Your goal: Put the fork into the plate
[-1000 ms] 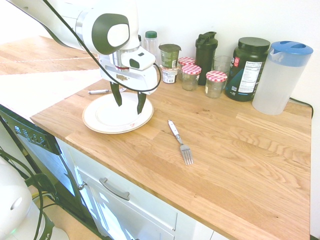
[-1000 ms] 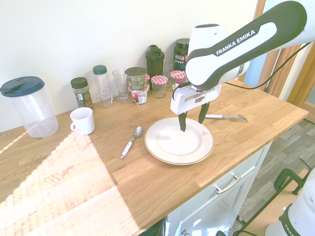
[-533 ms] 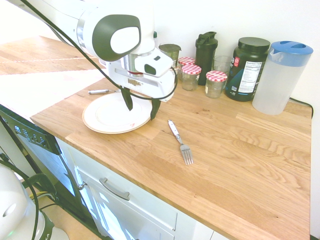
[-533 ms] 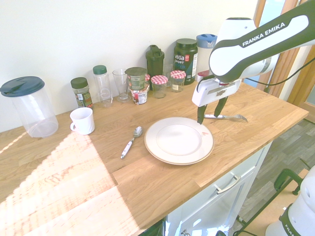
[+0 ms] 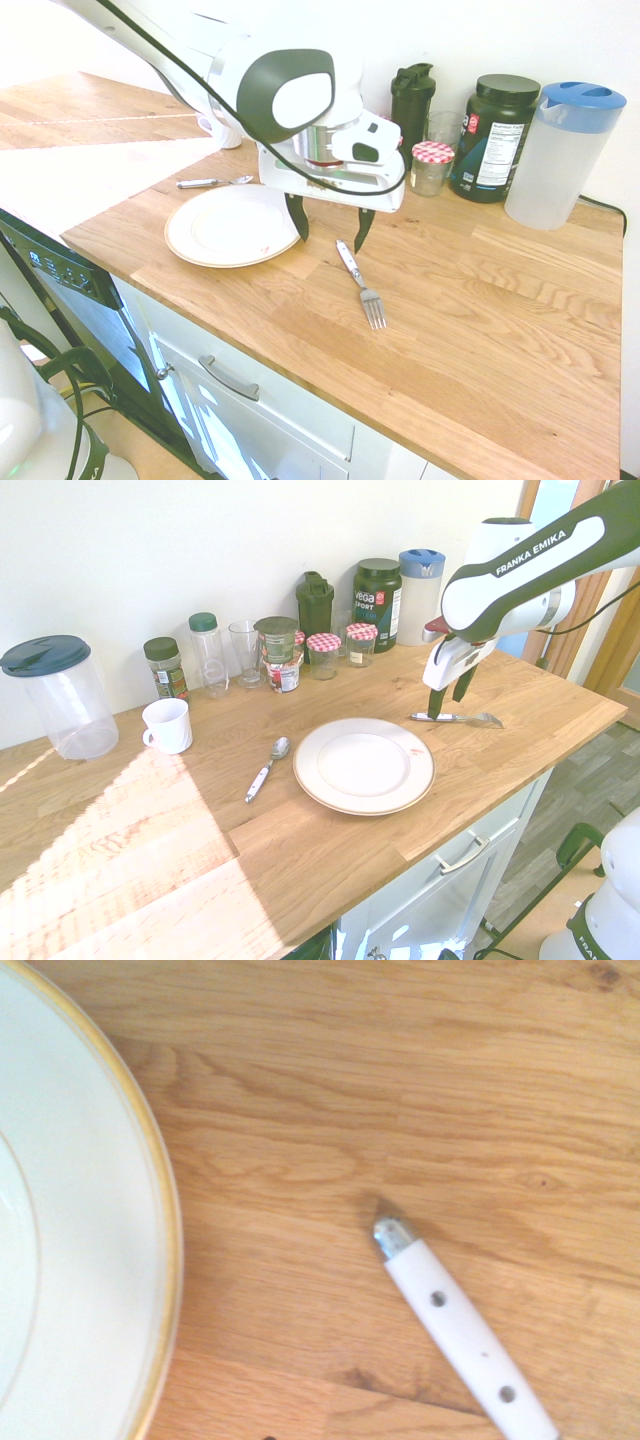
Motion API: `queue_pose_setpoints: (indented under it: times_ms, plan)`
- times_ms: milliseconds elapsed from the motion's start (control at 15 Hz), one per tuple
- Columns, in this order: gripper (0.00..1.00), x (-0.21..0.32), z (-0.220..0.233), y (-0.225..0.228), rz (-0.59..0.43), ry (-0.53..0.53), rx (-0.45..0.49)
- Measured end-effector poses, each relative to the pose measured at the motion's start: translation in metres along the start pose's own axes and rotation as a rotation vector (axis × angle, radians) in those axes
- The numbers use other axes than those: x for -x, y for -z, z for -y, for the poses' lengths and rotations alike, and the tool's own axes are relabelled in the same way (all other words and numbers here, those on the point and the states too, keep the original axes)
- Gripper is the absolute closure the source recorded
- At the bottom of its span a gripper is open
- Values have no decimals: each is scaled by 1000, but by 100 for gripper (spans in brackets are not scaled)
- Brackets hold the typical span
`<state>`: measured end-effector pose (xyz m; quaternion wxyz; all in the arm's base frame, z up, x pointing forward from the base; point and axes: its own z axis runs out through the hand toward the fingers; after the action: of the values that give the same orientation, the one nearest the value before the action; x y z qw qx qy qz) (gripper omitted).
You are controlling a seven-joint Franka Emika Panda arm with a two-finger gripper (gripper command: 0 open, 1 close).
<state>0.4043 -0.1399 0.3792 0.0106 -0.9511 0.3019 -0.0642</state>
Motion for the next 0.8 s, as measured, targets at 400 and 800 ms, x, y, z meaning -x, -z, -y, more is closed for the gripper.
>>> queue_pose_setpoints:
  times_ms: [400, 800]
  plan:
    - [100, -31, -16, -15, 45, 69, -25]
    - [100, -31, -7, -34, 59, 102, -13]
